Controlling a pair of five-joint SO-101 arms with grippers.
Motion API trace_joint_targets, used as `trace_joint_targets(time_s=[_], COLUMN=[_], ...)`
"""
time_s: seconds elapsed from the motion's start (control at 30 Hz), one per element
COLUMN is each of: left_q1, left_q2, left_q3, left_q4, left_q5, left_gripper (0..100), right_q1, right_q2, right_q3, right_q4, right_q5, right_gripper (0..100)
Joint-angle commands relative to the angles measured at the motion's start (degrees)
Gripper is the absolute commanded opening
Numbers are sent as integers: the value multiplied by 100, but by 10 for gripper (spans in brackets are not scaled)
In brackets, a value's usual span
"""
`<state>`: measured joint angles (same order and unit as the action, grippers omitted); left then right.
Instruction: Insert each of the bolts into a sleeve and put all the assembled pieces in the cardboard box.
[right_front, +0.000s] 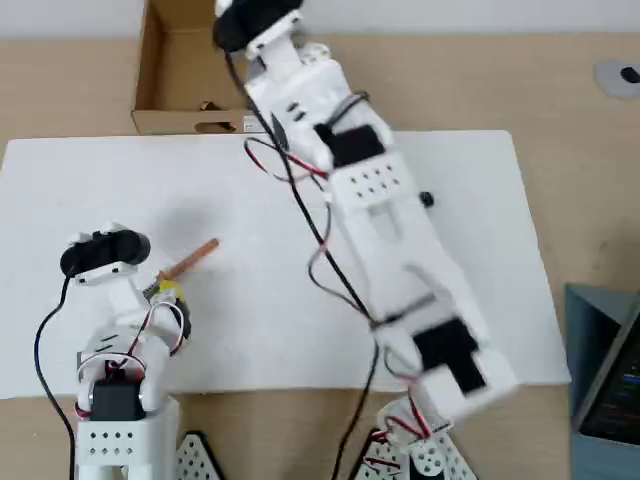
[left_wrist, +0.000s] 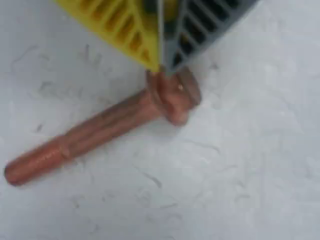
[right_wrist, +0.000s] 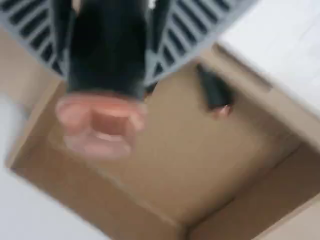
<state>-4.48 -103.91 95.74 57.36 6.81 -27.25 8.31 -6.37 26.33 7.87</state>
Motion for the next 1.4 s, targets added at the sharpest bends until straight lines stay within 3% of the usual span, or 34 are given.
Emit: trace_joint_targets(time_s=[0.0,0.4,0.53,0.77,1.13,1.37], left_q1=[-53,-53,-53,-53,-53,-53], left_q2=[-40,-40,-40,-40,-40,-40], left_q3=[-35,-35,-35,-35,-35,-35], left_q4=[-88,-70,-62,-62,-62,-62], left_q5=[-18,-18,-18,-26,-26,-26], left_gripper=[3,3,3,3,3,3], right_q1=[92,101,145,215,215,215], right_q2=[760,3697,4330,5042,5490,5499], right_q3=[-1007,-3626,-4338,-5437,-6387,-7468], right_q4=[-677,-826,-404,431,1046,2075], right_q5=[255,1284,1793,1837,1837,1820], right_gripper=[9,12,13,151,152,127])
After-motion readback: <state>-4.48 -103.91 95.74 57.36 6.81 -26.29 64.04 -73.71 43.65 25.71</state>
